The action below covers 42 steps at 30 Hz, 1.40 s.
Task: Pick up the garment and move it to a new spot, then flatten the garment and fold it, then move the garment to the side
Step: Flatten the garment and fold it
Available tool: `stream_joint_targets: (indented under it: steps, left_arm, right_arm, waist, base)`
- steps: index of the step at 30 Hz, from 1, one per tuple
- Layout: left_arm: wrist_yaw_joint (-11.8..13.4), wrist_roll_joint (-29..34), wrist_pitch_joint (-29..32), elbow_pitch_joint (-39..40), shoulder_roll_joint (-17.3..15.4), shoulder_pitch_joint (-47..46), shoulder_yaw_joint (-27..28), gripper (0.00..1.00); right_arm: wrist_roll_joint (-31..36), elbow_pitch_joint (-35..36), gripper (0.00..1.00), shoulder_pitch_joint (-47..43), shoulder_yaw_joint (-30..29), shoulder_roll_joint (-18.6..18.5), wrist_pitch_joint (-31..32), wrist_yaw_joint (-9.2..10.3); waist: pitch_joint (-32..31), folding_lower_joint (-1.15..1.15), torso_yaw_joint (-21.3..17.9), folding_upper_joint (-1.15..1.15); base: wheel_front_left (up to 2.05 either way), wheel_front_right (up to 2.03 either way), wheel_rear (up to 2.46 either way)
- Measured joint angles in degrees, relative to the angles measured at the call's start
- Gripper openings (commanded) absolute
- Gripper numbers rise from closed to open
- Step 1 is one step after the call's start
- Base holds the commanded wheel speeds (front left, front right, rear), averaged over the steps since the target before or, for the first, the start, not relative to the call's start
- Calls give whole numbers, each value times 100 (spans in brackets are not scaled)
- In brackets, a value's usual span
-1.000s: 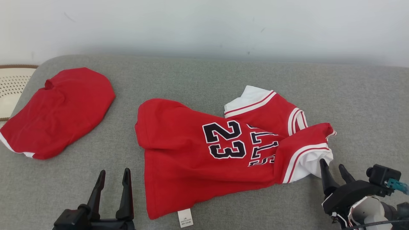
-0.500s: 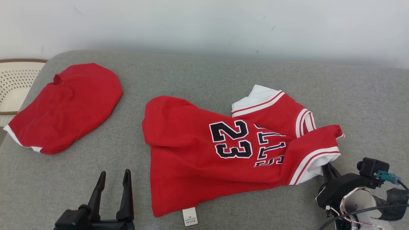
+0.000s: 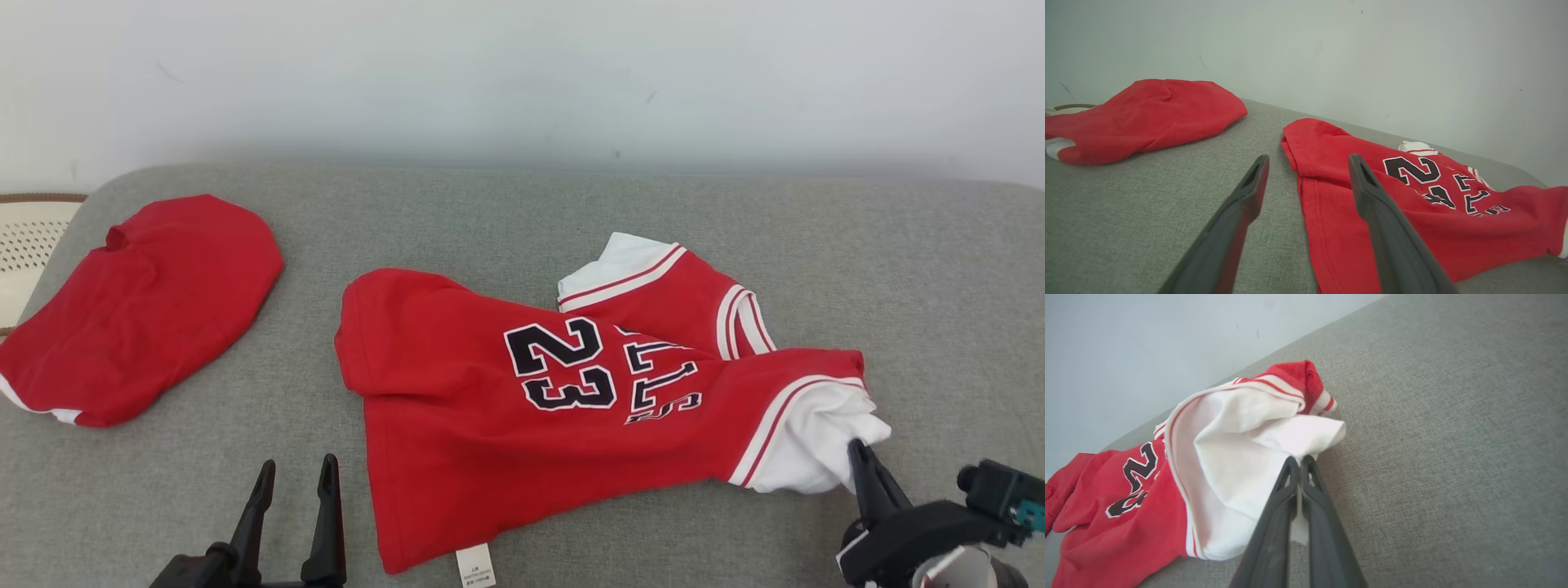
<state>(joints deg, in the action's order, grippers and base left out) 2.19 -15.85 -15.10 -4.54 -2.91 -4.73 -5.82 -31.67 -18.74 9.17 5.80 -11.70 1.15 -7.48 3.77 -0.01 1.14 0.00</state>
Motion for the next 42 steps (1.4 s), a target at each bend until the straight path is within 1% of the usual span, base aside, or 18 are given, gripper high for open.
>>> stream_joint_targets:
  steps: [6, 9, 14, 18, 19, 20, 22, 23, 24, 25, 30, 32, 33, 36, 37, 39, 42]
  left_arm:
    - [25, -20, 0, 1, 1, -1, -27, 100]
    - [15, -30, 0, -3, 1, -3, -31, 100]
    - [-1, -34, 0, -14, 1, -6, -12, 100]
    - [0, -34, 0, -33, 2, -9, -9, 100]
    - [0, -34, 0, -38, 2, -9, -9, 100]
    - [0, -34, 0, -40, 1, -9, -9, 100]
    - [0, -34, 0, -41, 2, -9, -9, 100]
    - [0, -34, 0, -45, 1, -9, -7, 100]
    - [0, -34, 0, -46, 1, -8, 0, 100]
    - [0, -34, 0, -48, 2, -7, 5, 100]
    - [-2, -33, 0, -51, 2, 2, 23, 100]
    - [-5, -29, 0, -46, 2, 14, 40, 100]
    - [-5, -29, 0, -46, 2, 14, 40, 100]
    - [-3, -25, 0, -14, 2, 62, 63, 100]
    - [-3, -25, 0, -14, 2, 62, 63, 100]
    - [2, -24, 0, 9, 1, 132, 107, 100]
    - [19, -7, 0, 78, 2, 157, 137, 100]
  right_arm:
    - [103, 1369, 0, -903, -606, 557, 740, 0]
    - [24, 1980, 0, -1340, -912, 756, 1120, 0]
    - [-219, 2717, 0, -1899, -1188, 872, 1683, 0]
    - [-364, 2825, 0, -2156, -1268, 878, 1890, 0]
    - [-365, 2824, 38, -2179, -1283, 879, 1908, 0]
    - [-343, 2836, 100, -2191, -1289, 879, 1929, 0]
    - [-221, 2898, 100, -2194, -1343, 881, 1831, 0]
    - [-41, 2949, 100, -2193, -1373, 878, 1767, 0]
    - [274, 3041, 100, -2150, -1429, 879, 1614, 0]
    - [371, 3065, 100, -2137, -1435, 876, 1567, 0]
    - [498, 3103, 100, -2066, -1434, 880, 1345, 0]
    - [716, 3154, 100, -2009, -1407, 879, 1174, 0]
    - [716, 3154, 100, -2009, -1407, 879, 1174, 0]
    - [996, 3248, 100, -1864, -1315, 877, 854, 0]
    - [996, 3248, 100, -1864, -1315, 877, 854, 0]
    - [1400, 3260, 100, -1782, -1194, 882, 528, 0]
    - [1708, 3266, 100, -1658, -1100, 880, 162, 0]
  waist:
    - [-18, 0, -55, 0]
    - [-8, 0, -35, 0]
    - [22, 0, -33, 0]
    - [32, 1, -52, 0]
    - [28, 0, -54, 0]
    - [23, 0, -56, 0]
    - [12, 0, -59, 0]
    - [7, 1, -61, 0]
    - [-5, 1, -66, 0]
    - [-15, 1, -68, 0]
    - [-59, 1, -72, 0]
    - [-90, 1, -67, 0]
    - [-90, 1, -67, 0]
    - [-114, 1, -74, 0]
    - [-114, 1, -74, 0]
    - [-154, 1, -90, 0]
    - [-200, 1, -111, 0]
  base:
    - [0, 0, 0]
    - [0, 0, 0]
    - [0, 0, 0]
    - [0, 0, 0]
    - [0, 0, 0]
    - [0, 0, 0]
    - [0, 0, 0]
    - [0, 0, 0]
    - [0, 0, 0]
    - [0, 0, 0]
    - [0, 0, 0]
    - [0, 0, 0]
    - [0, 0, 0]
    - [0, 0, 0]
    - [0, 0, 0]
    - [0, 0, 0]
    - [0, 0, 0]
